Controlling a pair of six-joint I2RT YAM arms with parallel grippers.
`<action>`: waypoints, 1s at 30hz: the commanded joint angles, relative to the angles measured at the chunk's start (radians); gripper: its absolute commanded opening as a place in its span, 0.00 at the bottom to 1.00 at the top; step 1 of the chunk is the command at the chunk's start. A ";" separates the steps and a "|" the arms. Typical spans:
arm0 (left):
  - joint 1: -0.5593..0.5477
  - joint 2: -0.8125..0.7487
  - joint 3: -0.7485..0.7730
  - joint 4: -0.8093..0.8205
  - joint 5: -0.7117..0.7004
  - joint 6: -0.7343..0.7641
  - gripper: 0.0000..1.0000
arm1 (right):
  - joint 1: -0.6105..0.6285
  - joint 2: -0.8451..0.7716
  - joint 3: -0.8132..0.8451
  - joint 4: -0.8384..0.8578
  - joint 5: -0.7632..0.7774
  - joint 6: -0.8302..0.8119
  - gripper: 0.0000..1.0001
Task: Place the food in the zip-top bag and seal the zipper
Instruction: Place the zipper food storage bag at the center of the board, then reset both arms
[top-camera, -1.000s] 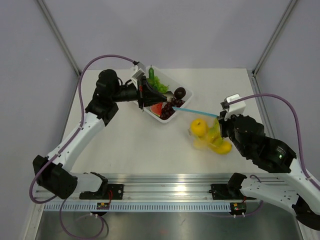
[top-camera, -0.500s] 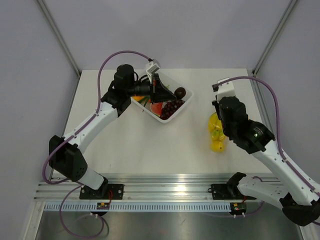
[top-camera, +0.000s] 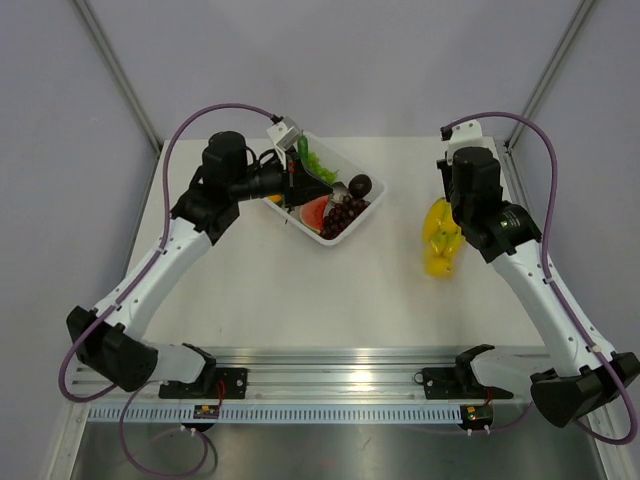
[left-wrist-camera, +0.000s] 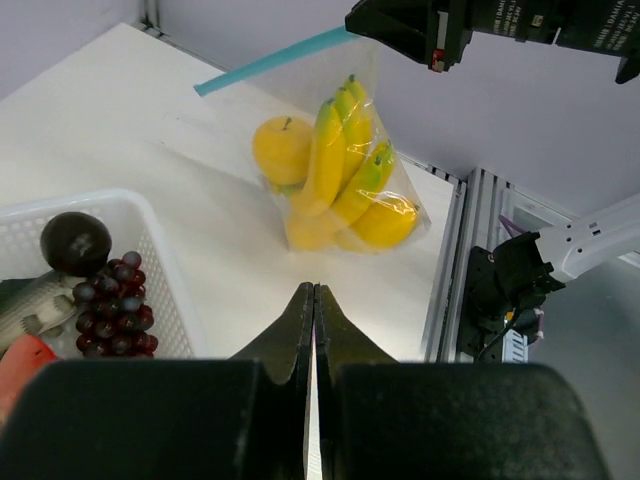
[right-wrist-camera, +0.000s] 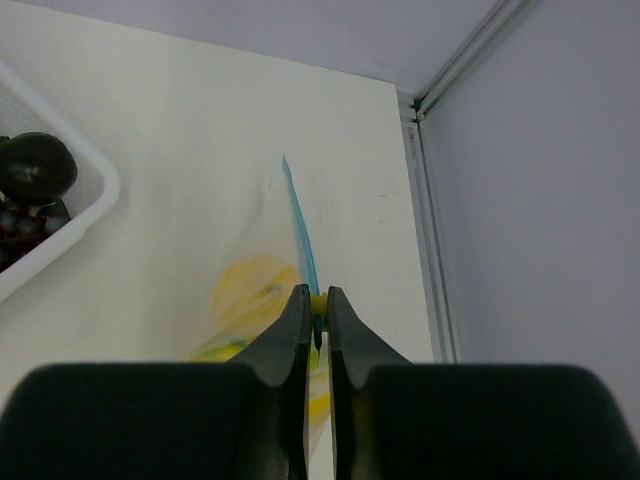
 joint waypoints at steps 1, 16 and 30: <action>0.004 -0.104 -0.038 -0.022 -0.128 0.013 0.00 | -0.013 0.006 0.100 0.097 -0.039 -0.065 0.00; 0.005 -0.399 -0.185 -0.109 -0.564 -0.001 0.46 | -0.002 0.084 0.042 -0.021 -0.649 0.252 0.45; 0.004 -0.516 -0.279 -0.128 -0.684 -0.117 0.99 | -0.002 -0.111 -0.115 -0.182 -0.238 0.470 0.99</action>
